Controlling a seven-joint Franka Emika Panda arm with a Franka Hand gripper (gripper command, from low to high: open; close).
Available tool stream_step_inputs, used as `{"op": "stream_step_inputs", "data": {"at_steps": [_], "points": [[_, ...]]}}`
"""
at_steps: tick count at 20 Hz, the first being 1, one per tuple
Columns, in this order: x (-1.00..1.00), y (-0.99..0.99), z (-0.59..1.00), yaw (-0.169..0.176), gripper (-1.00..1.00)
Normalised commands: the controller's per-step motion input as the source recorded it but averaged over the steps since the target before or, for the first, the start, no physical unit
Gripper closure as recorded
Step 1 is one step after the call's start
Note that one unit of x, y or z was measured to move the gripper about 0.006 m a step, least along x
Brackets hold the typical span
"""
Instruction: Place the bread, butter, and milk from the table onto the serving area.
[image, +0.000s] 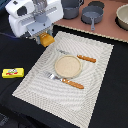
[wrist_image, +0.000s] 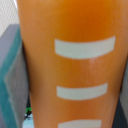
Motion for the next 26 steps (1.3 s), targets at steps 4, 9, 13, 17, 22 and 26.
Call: {"op": "stream_step_inputs", "data": {"at_steps": [4, 9, 13, 17, 22, 26], "points": [[0.99, -0.29, 0.35, -0.036, 1.0], [0.99, -0.28, 0.13, -0.023, 1.0], [0.9, -0.31, -0.11, -0.021, 1.0], [0.91, -0.28, -0.2, -0.036, 1.0], [0.6, -0.23, -0.2, -0.036, 1.0], [0.45, -0.07, -0.1, -0.012, 1.0]]}}
